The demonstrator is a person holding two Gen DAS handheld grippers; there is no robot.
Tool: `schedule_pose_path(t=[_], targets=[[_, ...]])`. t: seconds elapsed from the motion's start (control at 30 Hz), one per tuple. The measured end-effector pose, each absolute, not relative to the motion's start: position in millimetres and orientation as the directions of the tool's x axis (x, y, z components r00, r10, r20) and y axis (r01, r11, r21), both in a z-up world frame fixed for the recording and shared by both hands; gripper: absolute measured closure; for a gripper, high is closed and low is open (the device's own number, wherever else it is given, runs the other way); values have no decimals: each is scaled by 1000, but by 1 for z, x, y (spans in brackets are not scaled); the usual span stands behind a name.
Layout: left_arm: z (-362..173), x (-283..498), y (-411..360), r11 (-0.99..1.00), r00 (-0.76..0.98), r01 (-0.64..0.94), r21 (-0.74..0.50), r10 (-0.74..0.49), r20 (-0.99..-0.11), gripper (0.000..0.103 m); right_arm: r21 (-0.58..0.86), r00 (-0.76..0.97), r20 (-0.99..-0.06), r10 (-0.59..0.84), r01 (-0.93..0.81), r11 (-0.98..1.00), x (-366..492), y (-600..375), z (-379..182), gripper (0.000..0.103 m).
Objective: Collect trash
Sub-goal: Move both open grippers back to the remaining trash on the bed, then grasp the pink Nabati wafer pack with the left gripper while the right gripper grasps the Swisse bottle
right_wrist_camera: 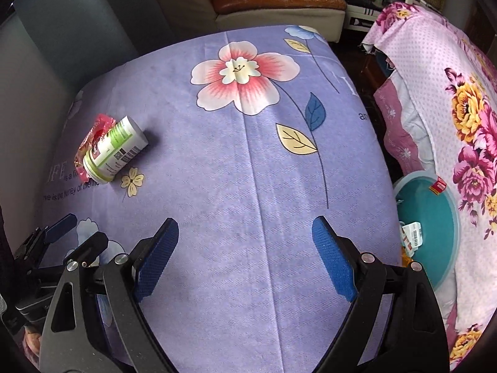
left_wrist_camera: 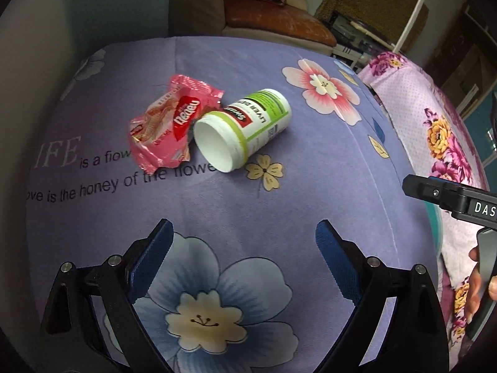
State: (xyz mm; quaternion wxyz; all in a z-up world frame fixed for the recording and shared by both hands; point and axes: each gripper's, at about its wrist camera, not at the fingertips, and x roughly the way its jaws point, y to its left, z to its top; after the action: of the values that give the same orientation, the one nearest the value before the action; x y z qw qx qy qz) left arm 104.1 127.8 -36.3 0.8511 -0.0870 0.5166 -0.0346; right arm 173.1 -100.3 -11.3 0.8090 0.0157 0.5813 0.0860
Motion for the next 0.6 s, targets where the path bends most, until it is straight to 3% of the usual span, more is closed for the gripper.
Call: schedule_pose_path(t=[0.33,0.6], targets=[[-44,114,221,972,493,-138,-188,-98,-864,10,138,248,-950,188,-207,969,226,0,-20,19],[-53,126,237,975,485,-139,-175,-87,-870,10,243,197,-945,260,-107,964,261,29,-45,18]])
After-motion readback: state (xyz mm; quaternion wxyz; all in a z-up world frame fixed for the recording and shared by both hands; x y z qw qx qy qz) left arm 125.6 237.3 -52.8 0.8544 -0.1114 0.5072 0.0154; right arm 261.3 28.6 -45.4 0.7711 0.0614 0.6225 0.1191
